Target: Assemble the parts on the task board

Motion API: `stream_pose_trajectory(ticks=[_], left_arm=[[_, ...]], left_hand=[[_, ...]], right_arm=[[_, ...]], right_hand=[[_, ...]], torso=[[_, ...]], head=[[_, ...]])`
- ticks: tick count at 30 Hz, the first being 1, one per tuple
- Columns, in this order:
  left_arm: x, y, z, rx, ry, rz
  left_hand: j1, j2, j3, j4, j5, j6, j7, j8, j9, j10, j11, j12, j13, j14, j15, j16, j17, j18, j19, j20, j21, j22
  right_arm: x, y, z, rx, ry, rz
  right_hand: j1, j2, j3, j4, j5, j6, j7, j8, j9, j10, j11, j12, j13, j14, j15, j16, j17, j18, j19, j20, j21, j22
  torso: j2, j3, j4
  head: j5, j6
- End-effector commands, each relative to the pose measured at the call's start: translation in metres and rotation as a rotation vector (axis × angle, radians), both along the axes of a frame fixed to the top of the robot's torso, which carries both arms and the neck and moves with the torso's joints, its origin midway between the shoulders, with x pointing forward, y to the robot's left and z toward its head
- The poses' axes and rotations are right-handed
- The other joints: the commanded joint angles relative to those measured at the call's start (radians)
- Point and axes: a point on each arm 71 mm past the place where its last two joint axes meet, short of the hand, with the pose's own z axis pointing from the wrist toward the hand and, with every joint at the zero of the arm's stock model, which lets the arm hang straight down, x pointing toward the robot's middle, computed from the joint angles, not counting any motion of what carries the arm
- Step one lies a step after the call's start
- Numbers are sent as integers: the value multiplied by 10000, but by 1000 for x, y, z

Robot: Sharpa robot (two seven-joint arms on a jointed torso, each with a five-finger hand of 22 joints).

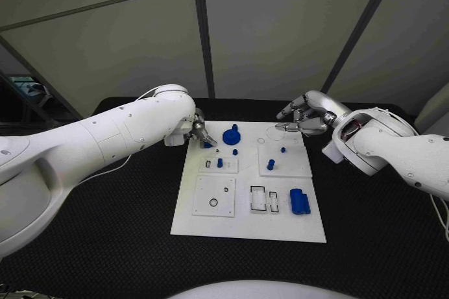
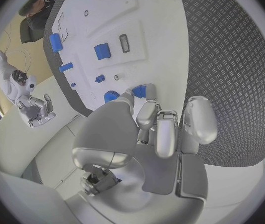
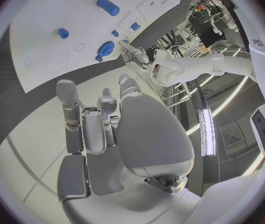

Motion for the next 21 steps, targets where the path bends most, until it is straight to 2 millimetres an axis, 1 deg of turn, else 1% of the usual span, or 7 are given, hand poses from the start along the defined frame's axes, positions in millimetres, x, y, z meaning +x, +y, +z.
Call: stream_pose_trajectory(ticks=[1, 4, 5, 6, 9, 15, 21], left_arm=[[-2, 1, 0, -461, 90, 37], [-4, 3, 0, -635, 289, 6], [-4, 3, -1, -690, 360, -6], [-4, 4, -1, -717, 397, -14], [-6, 5, -1, -798, 537, -57], [-6, 7, -1, -858, 633, -78], [-6, 10, -1, -917, 657, 3]], left_hand=[[-240, -375, 1931, -836, 19, -117, 58, -105, -167, -166, 43, -106, -102, 790, 38, 5, 1696, 372, -110, 44, -119, -59], [-697, -675, 3131, -783, 37, -354, 207, -319, -345, -320, 139, -223, -276, 753, 135, -53, 1599, 392, -165, 111, -204, -110], [-1069, -965, 3966, -872, -10, -273, 275, -293, -386, -357, 162, -220, -305, 744, 209, -61, 1583, 401, -175, 162, -228, -103], [-1121, -970, 4115, -890, 2, -313, 262, -314, -402, -362, 187, -224, -317, 741, 194, -66, 1573, 402, -177, 172, -232, -104], [-1625, -1209, 5048, -1159, -26, -377, 297, -261, -417, -406, 230, -242, -392, 726, 199, -83, 1537, 404, -192, 213, -266, -95], [-1923, -1362, 5485, -1435, -39, -414, 296, -190, -406, -426, 248, -247, -435, 717, 214, -94, 1514, 416, -204, 218, -294, -91], [-2055, -1357, 5765, -1615, -38, -437, 297, -144, -399, -443, 246, -258, -469, 714, 216, -96, 1506, 420, -215, 222, -316, -92]], right_arm=[[0, -1, 1, -16, 19, 40], [1, -1, 0, -23, 20, 20], [1, -2, 0, -26, 21, 14], [1, -2, 0, -27, 21, 11], [1, -2, 0, -32, 23, 1], [1, -3, 0, -41, 29, -10], [1, -3, 0, -50, 38, -22]], right_hand=[[12, 37, 31, 40, 52, 24, -26, 49, 1, 22, -75, -49, -19, 435, -82, -64, 99, 172, -16, -33, -69, -8], [13, 35, 32, 42, 73, 19, -25, 50, -1, 24, -75, -48, -21, 438, -82, -63, 103, 171, -10, -34, -72, -8], [13, 35, 32, 42, 73, 19, -25, 50, -1, 24, -75, -48, -21, 438, -82, -63, 103, 171, -10, -34, -72, -8], [13, 35, 32, 42, 73, 19, -25, 50, -1, 24, -75, -48, -21, 438, -82, -63, 103, 171, -10, -34, -72, -8], [13, 32, 31, 44, 98, 14, -24, 50, -2, 28, -75, -42, -16, 442, -83, -60, 110, 172, -11, -35, -82, -21], [17, 29, 33, 48, 141, 6, -24, 52, -4, 23, -74, -51, -30, 444, -83, -67, 106, 171, -1, -37, -86, -20], [19, 29, 34, 49, 164, 3, -24, 54, -5, 21, -74, -54, -35, 444, -84, -72, 102, 170, 3, -38, -90, -22]], torso=[[-6, 1, 9], [-10, -2, 10], [-7, 2, 1], [-8, 1, 4], [-2, 3, 5], [7, 3, -8], [9, 9, -17]], head=[[8, 16], [14, 30], [33, 44], [34, 45], [44, 52], [69, 69], [87, 61]])
